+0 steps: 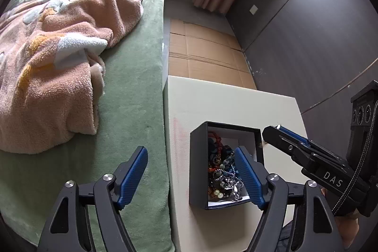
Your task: Organize jewelry
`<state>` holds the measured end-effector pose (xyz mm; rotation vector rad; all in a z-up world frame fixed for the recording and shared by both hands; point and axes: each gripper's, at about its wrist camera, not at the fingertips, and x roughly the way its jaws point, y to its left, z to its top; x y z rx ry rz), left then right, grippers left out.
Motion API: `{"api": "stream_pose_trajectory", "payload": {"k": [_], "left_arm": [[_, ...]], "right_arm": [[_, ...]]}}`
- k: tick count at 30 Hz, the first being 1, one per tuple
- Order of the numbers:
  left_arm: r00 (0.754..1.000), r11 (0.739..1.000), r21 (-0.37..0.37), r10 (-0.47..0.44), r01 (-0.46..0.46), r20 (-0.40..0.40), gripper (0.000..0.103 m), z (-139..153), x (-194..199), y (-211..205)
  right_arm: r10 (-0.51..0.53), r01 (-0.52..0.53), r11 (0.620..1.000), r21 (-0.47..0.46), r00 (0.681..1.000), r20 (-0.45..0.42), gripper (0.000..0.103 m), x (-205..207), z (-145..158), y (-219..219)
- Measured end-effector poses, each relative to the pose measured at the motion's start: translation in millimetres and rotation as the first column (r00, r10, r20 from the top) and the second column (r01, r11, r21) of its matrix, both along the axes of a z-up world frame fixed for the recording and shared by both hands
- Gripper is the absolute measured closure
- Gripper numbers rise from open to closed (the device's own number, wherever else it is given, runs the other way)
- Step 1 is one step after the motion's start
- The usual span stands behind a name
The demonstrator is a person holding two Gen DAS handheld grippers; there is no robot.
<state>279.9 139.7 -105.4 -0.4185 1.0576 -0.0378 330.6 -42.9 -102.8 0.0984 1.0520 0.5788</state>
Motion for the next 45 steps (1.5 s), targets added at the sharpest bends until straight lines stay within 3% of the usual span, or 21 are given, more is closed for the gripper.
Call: {"api": "stream_pose_trajectory", "payload": {"k": [2,5,8,14,22,30,45], "left_arm": [[1.000,1.000,-0.003,0.011,-0.011,-0.005,0.022,-0.3,0.0,1.4],[1.000,1.000,-0.001,0.011,-0.011,-0.007,0.018,1.6,-0.9,-0.8],[1.000,1.000,0.020,0.002,-0.002,0.005,0.017,8.6,-4.0,-8.6],[0.996,0.997,0.077,-0.035,0.030,0.077,0.006,29.2,-20.7,-32.2],[0.986,0.988,0.151,-0.062,0.039,0.153,0.002,58.2,-48.9,-69.1],[0.964,0.983,0.184,-0.054,0.005,0.260,0.000,93.4,-96.1,-95.9],[0.947,0.970,0.244,-0.081,0.002,0.312,0.000,120.0,-183.6,-129.3]], "right_arm": [[-0.007,0.007,1.000,-0.008,1.000,-0.012,0.058,4.8,-1.7,5.0],[-0.020,0.020,1.000,0.003,0.998,-0.056,0.043,7.6,-5.2,0.9],[-0.035,0.035,0.999,0.003,0.998,-0.046,0.037,3.4,0.6,-8.7],[-0.062,0.063,0.998,0.030,0.998,-0.033,0.023,-15.7,15.5,-40.6],[-0.117,0.117,0.992,0.036,0.993,-0.011,0.000,-41.1,34.0,-78.3],[-0.175,0.168,0.982,0.087,0.982,0.074,0.000,-85.2,52.7,-119.9],[-0.218,0.208,0.975,0.072,0.959,0.180,0.000,-176.1,90.4,-170.8]]}}
